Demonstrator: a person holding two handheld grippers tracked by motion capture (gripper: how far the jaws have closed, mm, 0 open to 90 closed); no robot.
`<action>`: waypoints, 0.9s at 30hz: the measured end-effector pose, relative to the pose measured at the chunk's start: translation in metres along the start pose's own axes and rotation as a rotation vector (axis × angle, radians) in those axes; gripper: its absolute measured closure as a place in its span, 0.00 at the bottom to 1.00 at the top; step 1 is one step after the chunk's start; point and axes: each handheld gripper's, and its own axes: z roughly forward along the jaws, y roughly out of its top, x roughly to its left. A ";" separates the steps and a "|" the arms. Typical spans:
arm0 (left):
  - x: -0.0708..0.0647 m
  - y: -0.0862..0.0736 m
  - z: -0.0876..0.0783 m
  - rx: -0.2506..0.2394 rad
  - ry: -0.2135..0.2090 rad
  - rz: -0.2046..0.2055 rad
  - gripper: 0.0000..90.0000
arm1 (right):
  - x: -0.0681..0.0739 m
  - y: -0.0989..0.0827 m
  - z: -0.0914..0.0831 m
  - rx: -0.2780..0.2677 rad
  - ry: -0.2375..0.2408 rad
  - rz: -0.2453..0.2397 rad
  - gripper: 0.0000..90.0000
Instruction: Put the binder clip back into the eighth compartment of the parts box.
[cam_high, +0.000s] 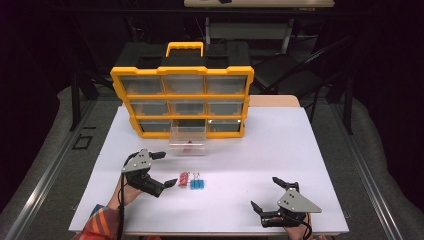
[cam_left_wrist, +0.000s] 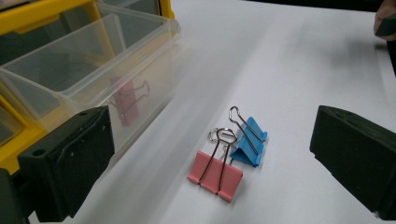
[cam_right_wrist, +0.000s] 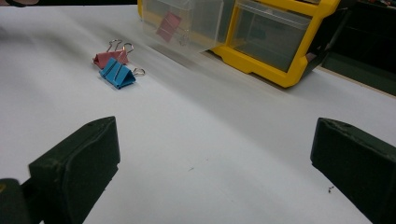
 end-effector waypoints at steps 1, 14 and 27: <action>0.000 -0.001 0.001 0.003 -0.009 -0.002 0.00 | 0.000 0.000 0.000 -0.002 0.002 -0.002 0.01; -0.007 -0.008 0.025 0.097 -0.065 0.040 0.00 | 0.001 0.000 0.001 0.000 0.010 -0.002 0.01; -0.002 -0.012 0.043 0.213 -0.087 0.091 0.03 | 0.001 -0.001 0.002 0.009 0.017 -0.003 0.01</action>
